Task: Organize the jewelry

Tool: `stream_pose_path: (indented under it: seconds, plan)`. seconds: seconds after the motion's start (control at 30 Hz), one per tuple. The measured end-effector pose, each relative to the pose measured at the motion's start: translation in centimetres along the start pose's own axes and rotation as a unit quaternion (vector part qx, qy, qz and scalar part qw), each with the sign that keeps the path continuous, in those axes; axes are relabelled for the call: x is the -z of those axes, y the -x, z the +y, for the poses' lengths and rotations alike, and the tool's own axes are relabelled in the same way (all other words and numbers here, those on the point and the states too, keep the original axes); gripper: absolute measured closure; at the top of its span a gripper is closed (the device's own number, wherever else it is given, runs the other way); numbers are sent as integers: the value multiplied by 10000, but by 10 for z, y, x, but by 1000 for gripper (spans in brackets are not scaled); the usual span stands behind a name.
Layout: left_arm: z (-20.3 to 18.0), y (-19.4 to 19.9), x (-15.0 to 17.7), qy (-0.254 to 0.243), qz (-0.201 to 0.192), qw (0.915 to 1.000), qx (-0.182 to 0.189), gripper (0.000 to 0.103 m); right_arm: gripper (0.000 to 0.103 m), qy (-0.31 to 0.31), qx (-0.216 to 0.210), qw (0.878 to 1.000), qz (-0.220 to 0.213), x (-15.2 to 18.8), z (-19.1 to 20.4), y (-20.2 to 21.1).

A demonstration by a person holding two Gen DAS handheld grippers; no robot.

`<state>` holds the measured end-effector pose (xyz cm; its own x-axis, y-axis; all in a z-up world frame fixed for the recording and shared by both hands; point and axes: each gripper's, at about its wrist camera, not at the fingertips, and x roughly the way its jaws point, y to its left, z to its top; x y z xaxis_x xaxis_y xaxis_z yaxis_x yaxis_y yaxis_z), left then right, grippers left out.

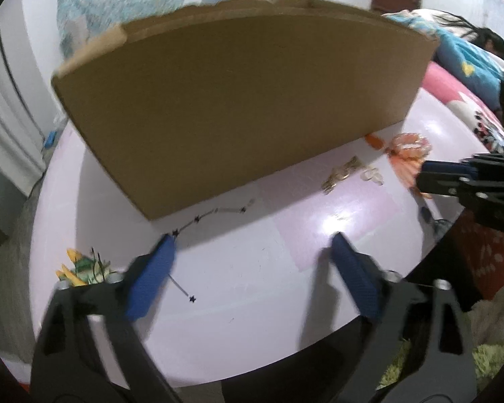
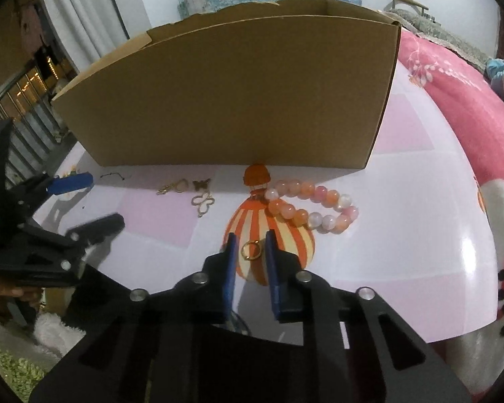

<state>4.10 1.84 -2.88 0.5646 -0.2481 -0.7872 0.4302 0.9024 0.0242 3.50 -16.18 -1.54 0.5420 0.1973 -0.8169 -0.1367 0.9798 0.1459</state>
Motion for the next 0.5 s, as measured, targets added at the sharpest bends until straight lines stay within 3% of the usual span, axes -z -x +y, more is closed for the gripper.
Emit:
stream_pose_path:
  seconds: [0.17,0.43,0.5]
  plan:
    - [-8,2,-11,-40,-68,9994,343,42,98,-2,-41,10000,-23,1,-3,-1]
    - [-30,-4,-30,-450,-140,9959,768,68,99,-98,-143,9998,-70,4,-10,1]
    - [-37,-6,-31,-602,-154,9949,793,70,99,-130,-179,9997,-85,5,-11,1]
